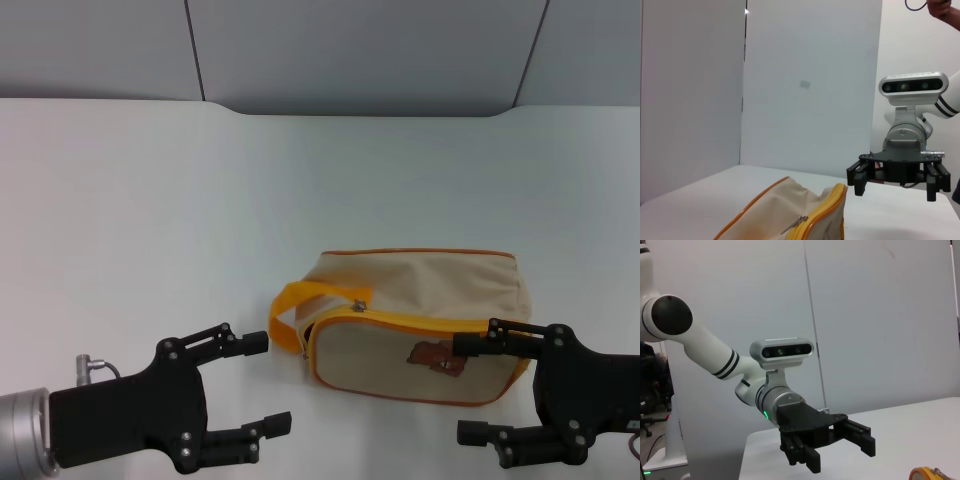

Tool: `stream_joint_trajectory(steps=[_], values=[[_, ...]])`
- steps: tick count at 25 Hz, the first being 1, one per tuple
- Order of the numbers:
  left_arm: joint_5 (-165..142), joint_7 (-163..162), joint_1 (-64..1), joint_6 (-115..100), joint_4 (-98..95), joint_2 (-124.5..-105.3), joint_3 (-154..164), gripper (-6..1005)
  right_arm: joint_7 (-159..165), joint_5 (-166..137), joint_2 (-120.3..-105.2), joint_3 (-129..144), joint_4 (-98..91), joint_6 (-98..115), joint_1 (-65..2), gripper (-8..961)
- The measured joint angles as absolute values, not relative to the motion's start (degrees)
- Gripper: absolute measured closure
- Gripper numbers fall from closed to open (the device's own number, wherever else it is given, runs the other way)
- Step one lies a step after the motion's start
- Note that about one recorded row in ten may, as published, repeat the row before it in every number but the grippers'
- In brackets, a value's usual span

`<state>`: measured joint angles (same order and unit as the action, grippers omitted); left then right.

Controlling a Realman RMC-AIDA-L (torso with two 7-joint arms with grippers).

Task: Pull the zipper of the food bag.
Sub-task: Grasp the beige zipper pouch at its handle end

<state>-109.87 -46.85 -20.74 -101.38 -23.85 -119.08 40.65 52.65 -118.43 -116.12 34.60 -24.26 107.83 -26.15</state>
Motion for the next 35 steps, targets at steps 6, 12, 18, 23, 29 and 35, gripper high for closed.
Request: stream_joint_trajectory(steps=[6,12,18,23,29,35], values=[[-109.4,-44.4,-21.1,-100.4,-21.9,-119.09,40.5,178,52.6,-118.4,-116.12,34.6,-24.3,107.8,-26.0,134],[-106.6,-40.1,-22.0,-94.1,-16.8,-119.18,40.0,180,52.6,-118.4,-116.09,34.6,-24.3,107.8,-26.0,134],[-101.6,-31.9,-24.4,-86.5,-7.3,-119.23,39.7,181,52.5,-118.3,-116.01,34.6,-24.3,107.8,-25.8,134],[-97.5,-22.9,-27.0,-81.1,1.1,-119.27,39.4,182,52.5,-118.2,-116.01,34.6,-24.3,107.8,-25.7,134],[-97.3,-11.3,-28.2,-76.3,9.1,-119.27,31.6,183,52.0,-118.1,-116.02,34.5,-24.2,107.8,-25.6,134],[-97.8,-10.6,-29.2,-74.0,10.3,-119.27,30.9,285,51.8,-118.0,-116.18,34.5,-24.2,107.0,-25.6,133]])
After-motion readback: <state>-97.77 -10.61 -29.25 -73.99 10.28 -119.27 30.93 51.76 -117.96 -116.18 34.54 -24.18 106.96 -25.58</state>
